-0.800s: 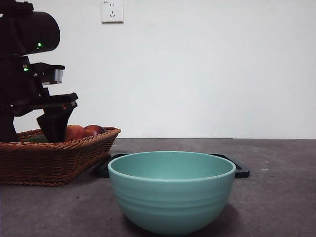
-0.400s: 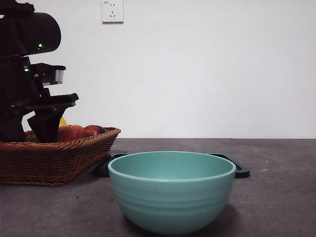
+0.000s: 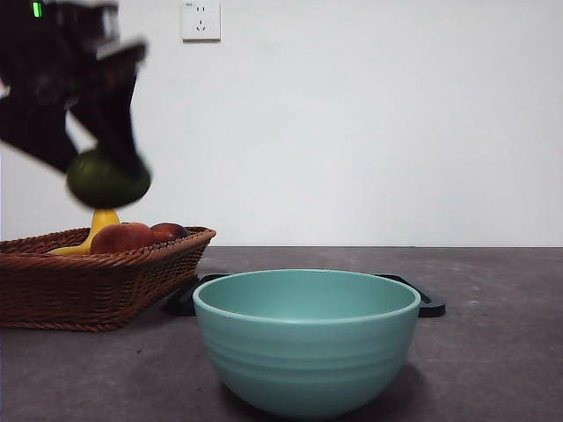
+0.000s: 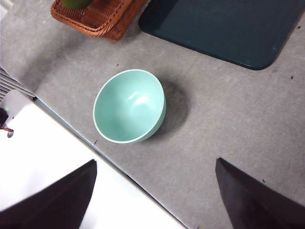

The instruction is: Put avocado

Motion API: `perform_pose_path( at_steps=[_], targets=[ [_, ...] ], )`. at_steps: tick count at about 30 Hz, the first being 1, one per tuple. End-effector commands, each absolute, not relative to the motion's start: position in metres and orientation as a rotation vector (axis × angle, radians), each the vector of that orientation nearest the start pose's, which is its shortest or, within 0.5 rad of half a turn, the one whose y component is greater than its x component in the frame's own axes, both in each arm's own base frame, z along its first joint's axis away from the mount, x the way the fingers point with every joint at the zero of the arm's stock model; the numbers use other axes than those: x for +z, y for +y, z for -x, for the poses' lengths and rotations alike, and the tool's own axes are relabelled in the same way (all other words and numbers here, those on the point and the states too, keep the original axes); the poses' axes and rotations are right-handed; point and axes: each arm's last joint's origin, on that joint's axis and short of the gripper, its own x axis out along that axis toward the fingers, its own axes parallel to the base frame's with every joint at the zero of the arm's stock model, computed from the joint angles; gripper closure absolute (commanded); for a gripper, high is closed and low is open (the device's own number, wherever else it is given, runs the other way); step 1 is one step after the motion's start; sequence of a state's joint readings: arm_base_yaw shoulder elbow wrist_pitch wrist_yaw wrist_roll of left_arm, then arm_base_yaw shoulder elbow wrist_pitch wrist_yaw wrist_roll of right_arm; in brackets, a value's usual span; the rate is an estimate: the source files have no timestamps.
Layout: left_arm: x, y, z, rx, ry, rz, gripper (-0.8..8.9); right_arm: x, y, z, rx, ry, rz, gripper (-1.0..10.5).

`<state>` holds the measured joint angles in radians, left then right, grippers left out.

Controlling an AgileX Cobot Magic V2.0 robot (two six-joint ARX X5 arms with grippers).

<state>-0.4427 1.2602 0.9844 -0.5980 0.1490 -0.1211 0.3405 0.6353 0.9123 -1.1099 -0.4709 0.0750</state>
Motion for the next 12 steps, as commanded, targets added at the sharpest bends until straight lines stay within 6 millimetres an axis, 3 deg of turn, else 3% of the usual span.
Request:
perform_pose_path(
  at_steps=[1,6,12],
  targets=[
    [0.292,-0.126,-0.212,-0.649,0.843,0.003,6.58,0.321,0.043,-0.08,0.742,0.857,-0.114,5.5],
    [0.298,-0.153,-0.187,-0.806,0.818,-0.045,6.6,0.321,0.043,-0.08,0.741,0.857,-0.114,5.5],
    [0.283,-0.19,-0.177,-0.927,0.855,-0.114,6.6,0.321,0.043,-0.08,0.741,0.857,-0.114,5.5]
  ],
)
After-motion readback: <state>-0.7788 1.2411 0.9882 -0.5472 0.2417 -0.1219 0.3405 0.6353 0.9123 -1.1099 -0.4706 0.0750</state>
